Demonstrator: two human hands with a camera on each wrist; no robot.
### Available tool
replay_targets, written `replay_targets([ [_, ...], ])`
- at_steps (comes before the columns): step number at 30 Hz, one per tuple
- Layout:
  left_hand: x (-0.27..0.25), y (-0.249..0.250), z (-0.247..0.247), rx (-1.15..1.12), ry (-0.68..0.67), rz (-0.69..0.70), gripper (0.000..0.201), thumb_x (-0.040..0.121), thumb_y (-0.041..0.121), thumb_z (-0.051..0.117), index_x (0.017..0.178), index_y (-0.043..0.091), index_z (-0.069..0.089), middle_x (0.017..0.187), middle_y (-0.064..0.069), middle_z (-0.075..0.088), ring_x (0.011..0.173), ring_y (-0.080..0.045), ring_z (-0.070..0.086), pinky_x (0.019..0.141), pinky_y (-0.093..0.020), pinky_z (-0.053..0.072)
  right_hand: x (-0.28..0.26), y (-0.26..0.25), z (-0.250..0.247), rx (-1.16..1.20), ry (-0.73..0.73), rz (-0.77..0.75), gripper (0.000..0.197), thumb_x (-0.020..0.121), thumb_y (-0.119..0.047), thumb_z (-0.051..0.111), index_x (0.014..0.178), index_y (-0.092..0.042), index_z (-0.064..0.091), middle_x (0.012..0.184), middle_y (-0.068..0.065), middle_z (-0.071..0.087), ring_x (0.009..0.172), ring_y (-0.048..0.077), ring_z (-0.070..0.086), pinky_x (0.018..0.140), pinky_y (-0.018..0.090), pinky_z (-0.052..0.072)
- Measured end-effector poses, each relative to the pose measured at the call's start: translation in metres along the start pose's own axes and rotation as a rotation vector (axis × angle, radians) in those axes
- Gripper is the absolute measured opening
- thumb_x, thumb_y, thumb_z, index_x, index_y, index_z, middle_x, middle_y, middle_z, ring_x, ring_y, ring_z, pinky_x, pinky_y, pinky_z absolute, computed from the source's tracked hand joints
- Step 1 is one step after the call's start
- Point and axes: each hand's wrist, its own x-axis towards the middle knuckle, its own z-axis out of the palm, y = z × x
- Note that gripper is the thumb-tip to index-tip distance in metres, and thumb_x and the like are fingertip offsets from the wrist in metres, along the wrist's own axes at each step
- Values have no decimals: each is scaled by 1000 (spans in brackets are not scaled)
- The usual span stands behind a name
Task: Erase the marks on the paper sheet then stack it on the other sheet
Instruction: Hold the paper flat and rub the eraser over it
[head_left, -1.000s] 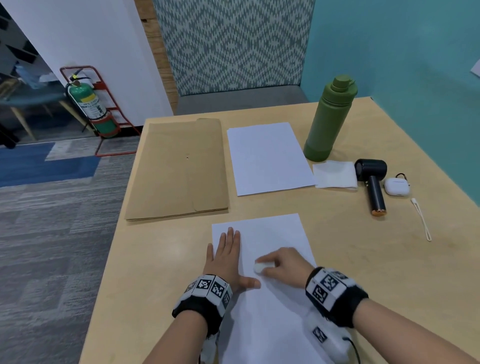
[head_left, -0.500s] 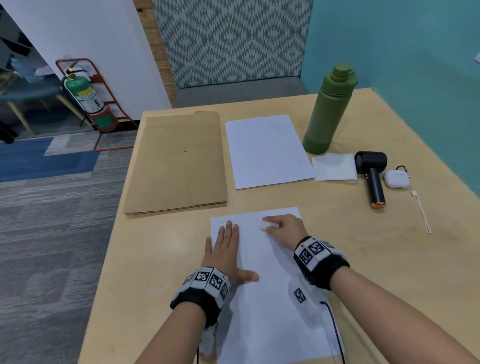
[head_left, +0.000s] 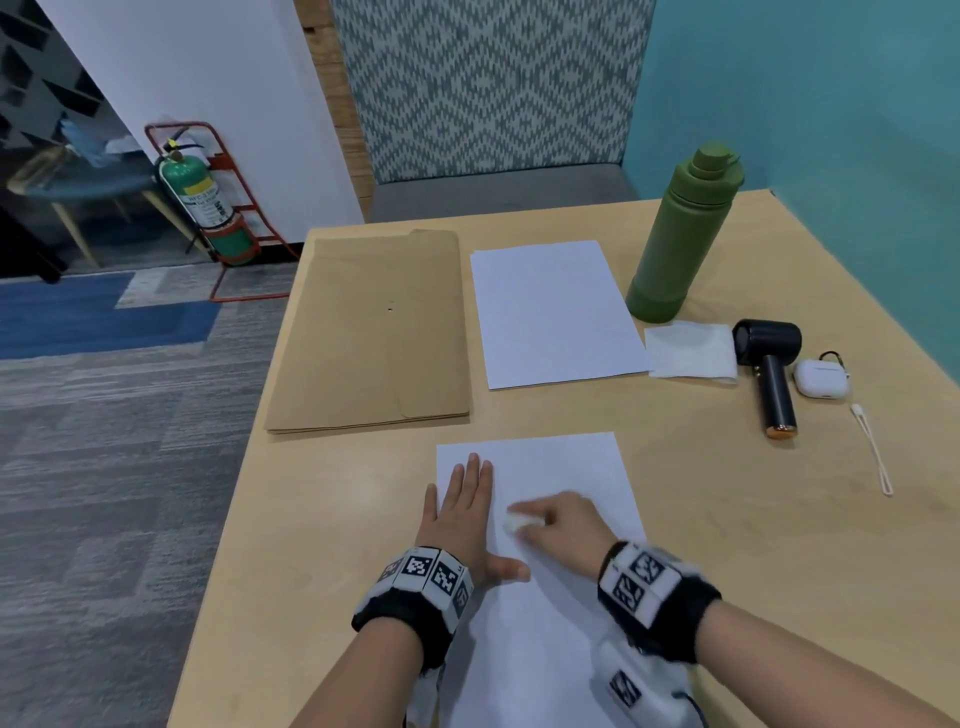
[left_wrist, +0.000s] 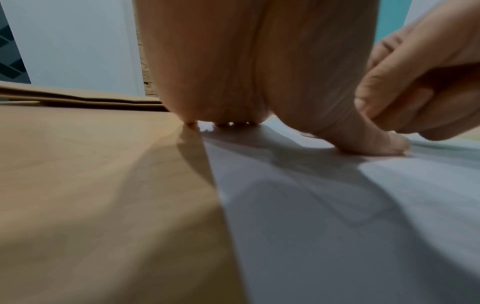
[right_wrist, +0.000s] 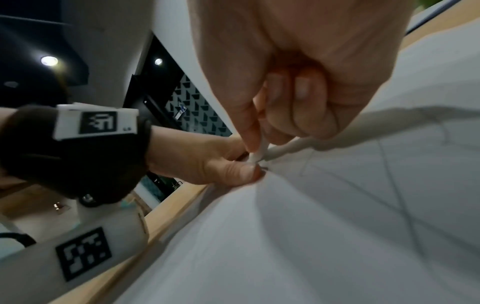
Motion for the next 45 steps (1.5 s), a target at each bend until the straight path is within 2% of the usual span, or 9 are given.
replay_targets([
  [12, 1, -3, 0, 28, 39, 30, 128, 68, 73, 60, 146, 17, -24, 152, 3, -32, 142, -15, -24, 115, -43, -11, 4, 5, -2, 103, 42, 14, 34, 85, -21, 59, 119, -23, 62, 122, -5, 63, 109, 6, 56, 92, 13, 36],
  [17, -1, -16, -22, 93, 131, 121, 107, 71, 56, 71, 151, 26, 5, 159, 6, -2, 145, -17, 4, 115, -37, 9, 17, 16, -23, 197, 126, 88, 29, 84, -19, 59, 112, -21, 65, 67, -9, 57, 38, 10, 52, 41, 18, 43],
  [21, 0, -24, -17, 35, 108, 148, 110, 72, 57, 70, 151, 26, 0, 158, 9, -11, 145, -13, -12, 116, -39, -9, 27, 21, -21, 332, 332, 156, 30, 84, -16, 59, 114, -16, 64, 77, 7, 63, 36, 15, 54, 40, 21, 45],
  [24, 3, -31, -12, 31, 59, 157, 118, 72, 62, 66, 150, 22, -12, 155, 8, -23, 143, -11, -21, 113, -38, -16, 6, 15, 5, 253, 86, 71, 30, 83, -21, 61, 113, -18, 65, 84, 1, 62, 33, 11, 51, 43, 20, 45],
  [27, 3, -33, -13, 34, 41, 159, 120, 73, 62, 66, 149, 18, -17, 154, 8, -26, 142, -10, -23, 113, -38, -17, -2, 7, 8, 171, -95, 17, 29, 81, -24, 62, 110, -18, 67, 81, -4, 62, 34, 11, 49, 45, 21, 46],
  [31, 2, -31, -14, 27, 31, 155, 121, 73, 62, 66, 148, 17, -19, 154, 9, -25, 142, -11, -23, 113, -38, -17, 25, 11, -22, 272, 273, 108, 29, 83, -18, 63, 112, -16, 66, 76, -4, 62, 36, 5, 50, 41, 16, 41],
  [36, 4, -33, -14, 56, -8, 149, 122, 75, 65, 62, 146, 15, -23, 152, 7, -29, 142, -13, -25, 112, -40, -18, 0, 7, 16, 115, 132, 0, 31, 82, -22, 61, 112, -21, 67, 120, -4, 65, 111, 9, 58, 94, 14, 39],
  [41, 5, -30, -15, 80, -27, 127, 123, 74, 66, 61, 146, 14, -24, 153, 5, -30, 142, -15, -24, 112, -43, -16, 18, 8, -12, 251, 194, 91, 31, 79, -21, 66, 109, -18, 69, 77, -12, 59, 70, 2, 51, 66, 14, 41],
  [45, 6, -29, -13, 80, -27, 124, 123, 74, 66, 61, 146, 14, -24, 153, 4, -30, 142, -15, -25, 112, -43, -16, 17, 7, -7, 274, 293, 107, 30, 83, -18, 63, 113, -15, 66, 113, 1, 67, 101, 13, 59, 87, 15, 39],
])
